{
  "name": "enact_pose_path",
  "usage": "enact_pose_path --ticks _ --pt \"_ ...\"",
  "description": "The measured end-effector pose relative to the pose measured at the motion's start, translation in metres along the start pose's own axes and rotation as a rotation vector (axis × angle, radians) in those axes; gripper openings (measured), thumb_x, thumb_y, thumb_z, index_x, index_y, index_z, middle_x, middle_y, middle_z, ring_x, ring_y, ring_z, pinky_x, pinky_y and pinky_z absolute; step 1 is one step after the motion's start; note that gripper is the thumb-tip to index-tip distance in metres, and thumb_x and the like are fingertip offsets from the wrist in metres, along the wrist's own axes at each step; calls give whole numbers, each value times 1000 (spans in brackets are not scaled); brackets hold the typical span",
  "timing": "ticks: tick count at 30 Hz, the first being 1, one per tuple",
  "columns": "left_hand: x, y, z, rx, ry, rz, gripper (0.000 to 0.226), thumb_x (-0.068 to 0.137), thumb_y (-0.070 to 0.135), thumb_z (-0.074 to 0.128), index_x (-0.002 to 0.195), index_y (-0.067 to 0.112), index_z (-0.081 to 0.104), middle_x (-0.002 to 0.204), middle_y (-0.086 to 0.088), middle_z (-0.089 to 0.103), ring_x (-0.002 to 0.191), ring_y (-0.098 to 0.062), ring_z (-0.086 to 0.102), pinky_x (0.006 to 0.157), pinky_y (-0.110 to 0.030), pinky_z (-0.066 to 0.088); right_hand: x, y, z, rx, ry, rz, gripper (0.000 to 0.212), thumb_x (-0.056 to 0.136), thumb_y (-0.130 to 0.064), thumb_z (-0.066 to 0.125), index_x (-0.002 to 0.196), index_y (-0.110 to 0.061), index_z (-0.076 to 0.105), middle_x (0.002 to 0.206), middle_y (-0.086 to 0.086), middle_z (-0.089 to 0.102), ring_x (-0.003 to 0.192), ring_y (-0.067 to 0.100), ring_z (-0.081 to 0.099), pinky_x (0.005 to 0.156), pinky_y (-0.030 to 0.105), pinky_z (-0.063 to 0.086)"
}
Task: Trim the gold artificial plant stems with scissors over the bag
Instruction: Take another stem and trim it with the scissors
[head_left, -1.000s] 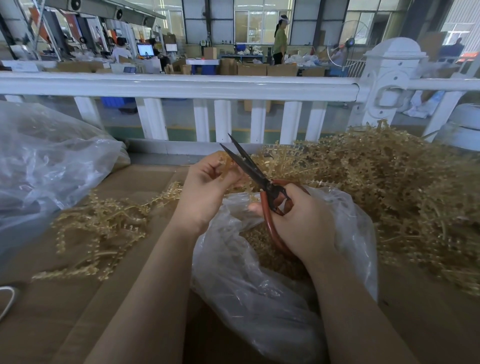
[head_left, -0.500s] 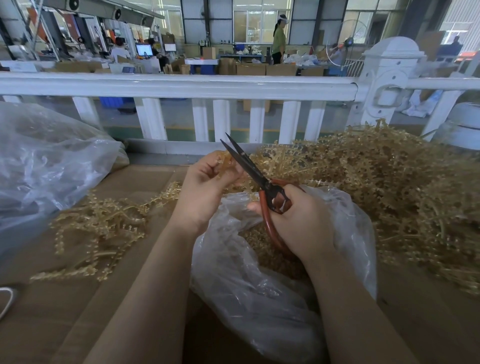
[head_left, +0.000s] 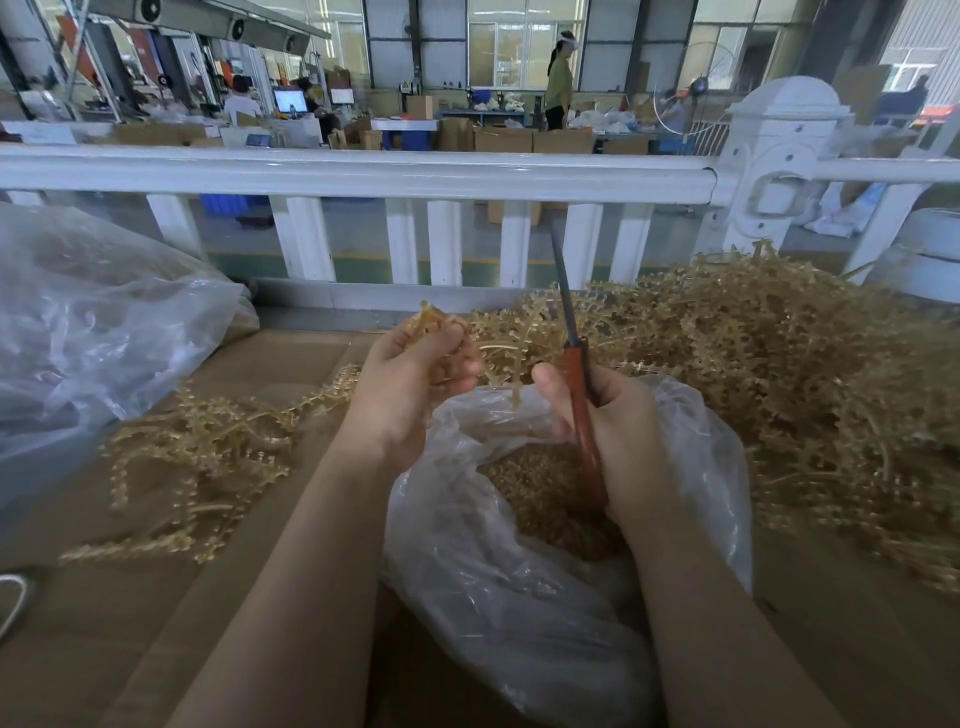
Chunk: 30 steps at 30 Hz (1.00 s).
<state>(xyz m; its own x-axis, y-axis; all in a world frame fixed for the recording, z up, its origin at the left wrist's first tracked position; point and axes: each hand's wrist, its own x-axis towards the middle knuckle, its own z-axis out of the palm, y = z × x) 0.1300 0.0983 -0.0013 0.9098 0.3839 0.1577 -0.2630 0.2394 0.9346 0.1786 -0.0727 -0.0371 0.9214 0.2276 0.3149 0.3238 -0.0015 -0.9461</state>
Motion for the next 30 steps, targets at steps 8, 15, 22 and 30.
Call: enact_pose_path --ticks 8,15,22,30 --pt "-1 -3 4 53 -86 29 12 97 12 58 88 11 66 74 -2 68 68 -13 65 67 -24 54 4 -1 0 53 -73 77 22 84 -39 79 75 -19 77 78 3 77 68 7 69 81 33 51" --pt "-1 -5 2 78 -133 22 8 92 15 63 86 12 68 76 -3 69 70 -13 68 69 -24 57 5 -1 -3 183 -58 104 11 88 -15 76 79 -21 74 78 4 77 53 -1 62 55 12 45" --pt "0 4 -9 23 -8 -18 65 64 23 79 125 13 57 105 -8 72 88 -19 72 87 -37 57 3 -3 -7 377 -48 71 10 91 2 67 87 -7 66 70 -4 63 47 -2 56 47 6 42" --pt "-4 16 5 779 -68 471 27 97 32 62 123 35 66 125 15 57 126 -13 49 108 -38 37 4 -2 -6 308 -48 64 11 91 -1 69 84 -9 66 54 -17 58 46 -4 55 46 6 41"
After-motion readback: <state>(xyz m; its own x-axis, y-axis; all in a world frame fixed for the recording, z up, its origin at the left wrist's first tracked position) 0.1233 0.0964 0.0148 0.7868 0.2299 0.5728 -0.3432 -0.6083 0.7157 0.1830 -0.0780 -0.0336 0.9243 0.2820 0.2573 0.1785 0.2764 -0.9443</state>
